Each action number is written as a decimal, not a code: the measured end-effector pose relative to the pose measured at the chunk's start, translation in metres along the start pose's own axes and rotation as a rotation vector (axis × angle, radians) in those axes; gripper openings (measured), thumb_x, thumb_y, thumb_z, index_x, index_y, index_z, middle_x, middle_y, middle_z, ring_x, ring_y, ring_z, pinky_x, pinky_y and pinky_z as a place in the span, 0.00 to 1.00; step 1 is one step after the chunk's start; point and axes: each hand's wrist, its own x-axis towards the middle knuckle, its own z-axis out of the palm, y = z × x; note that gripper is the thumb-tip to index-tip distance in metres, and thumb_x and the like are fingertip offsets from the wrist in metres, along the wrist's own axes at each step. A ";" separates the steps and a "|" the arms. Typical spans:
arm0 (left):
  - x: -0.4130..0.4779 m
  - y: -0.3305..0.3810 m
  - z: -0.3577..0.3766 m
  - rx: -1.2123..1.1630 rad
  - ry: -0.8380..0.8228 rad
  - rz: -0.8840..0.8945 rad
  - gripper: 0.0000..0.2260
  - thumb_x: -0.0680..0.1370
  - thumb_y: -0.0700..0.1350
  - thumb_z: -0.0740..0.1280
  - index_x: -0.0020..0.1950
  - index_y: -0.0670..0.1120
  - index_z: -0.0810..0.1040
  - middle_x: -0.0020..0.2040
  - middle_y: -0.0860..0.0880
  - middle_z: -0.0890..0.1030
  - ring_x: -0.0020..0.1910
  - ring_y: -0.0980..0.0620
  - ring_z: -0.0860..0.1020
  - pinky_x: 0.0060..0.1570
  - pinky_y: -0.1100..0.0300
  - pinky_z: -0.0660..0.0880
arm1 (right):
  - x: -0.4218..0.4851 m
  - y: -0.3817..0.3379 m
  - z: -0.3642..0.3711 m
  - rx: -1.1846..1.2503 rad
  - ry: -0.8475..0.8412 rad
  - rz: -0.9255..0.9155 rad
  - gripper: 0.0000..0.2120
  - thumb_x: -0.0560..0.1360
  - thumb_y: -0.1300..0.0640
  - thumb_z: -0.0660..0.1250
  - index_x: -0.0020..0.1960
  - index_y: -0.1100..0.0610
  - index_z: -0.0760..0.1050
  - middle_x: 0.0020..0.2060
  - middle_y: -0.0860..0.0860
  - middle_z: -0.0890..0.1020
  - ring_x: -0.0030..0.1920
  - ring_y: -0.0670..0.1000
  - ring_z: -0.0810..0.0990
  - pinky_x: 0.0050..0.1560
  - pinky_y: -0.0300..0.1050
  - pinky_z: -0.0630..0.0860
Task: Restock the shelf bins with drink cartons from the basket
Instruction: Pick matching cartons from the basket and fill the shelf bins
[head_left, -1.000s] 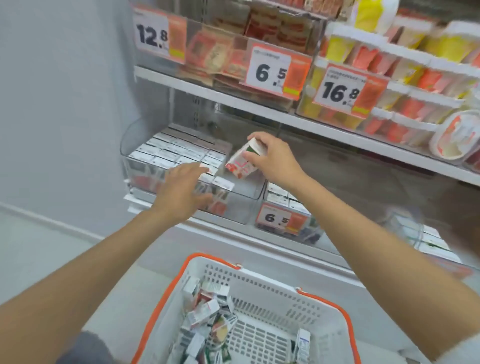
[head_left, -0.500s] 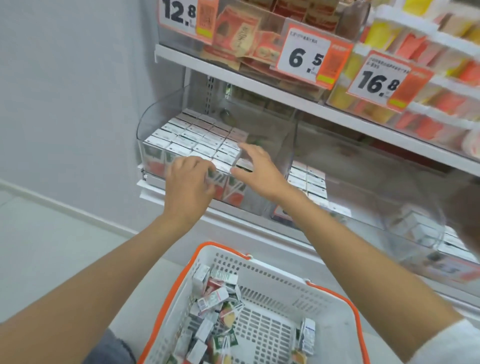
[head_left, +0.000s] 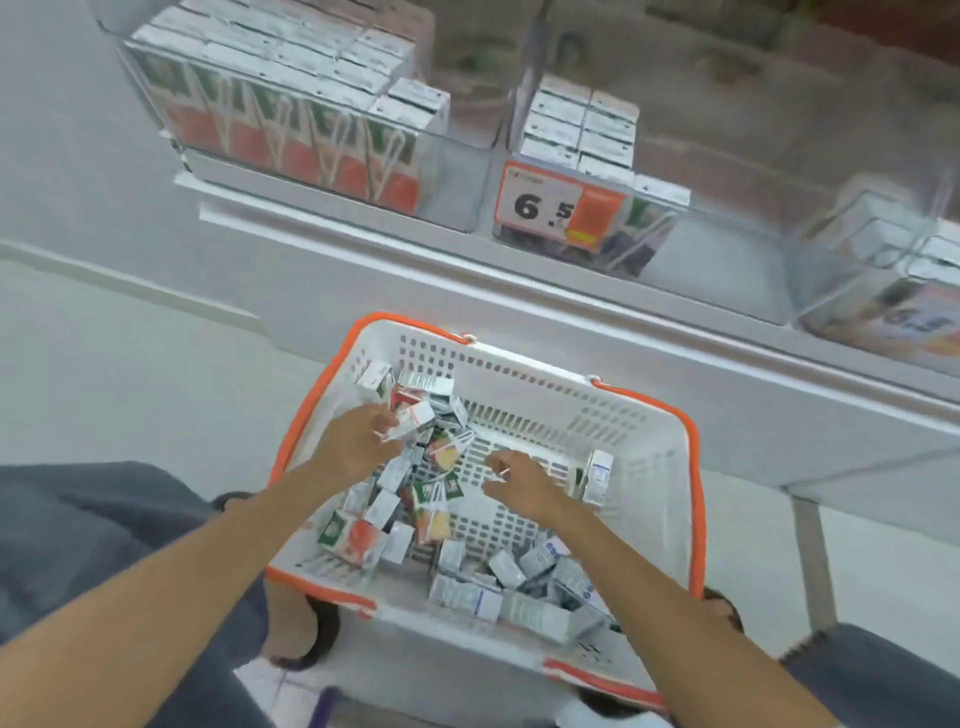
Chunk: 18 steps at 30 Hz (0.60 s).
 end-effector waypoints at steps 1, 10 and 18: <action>-0.002 -0.008 0.008 -0.017 -0.010 -0.036 0.12 0.74 0.39 0.72 0.56 0.40 0.79 0.48 0.47 0.79 0.48 0.48 0.77 0.49 0.61 0.73 | 0.008 0.005 0.015 0.041 -0.050 0.024 0.23 0.79 0.55 0.65 0.73 0.56 0.66 0.70 0.56 0.69 0.51 0.53 0.76 0.47 0.46 0.75; 0.010 -0.037 0.023 0.001 -0.057 -0.113 0.08 0.74 0.41 0.72 0.52 0.49 0.78 0.52 0.50 0.80 0.46 0.53 0.79 0.44 0.66 0.72 | 0.075 0.003 0.093 -0.133 -0.131 0.034 0.33 0.77 0.48 0.68 0.77 0.54 0.57 0.77 0.58 0.53 0.76 0.62 0.52 0.72 0.58 0.59; 0.022 -0.034 0.049 -0.124 -0.310 -0.149 0.32 0.69 0.48 0.77 0.70 0.55 0.67 0.61 0.58 0.73 0.60 0.58 0.71 0.58 0.62 0.68 | 0.050 -0.004 0.044 0.542 -0.051 -0.091 0.18 0.71 0.55 0.76 0.52 0.49 0.68 0.51 0.47 0.78 0.51 0.48 0.78 0.46 0.41 0.74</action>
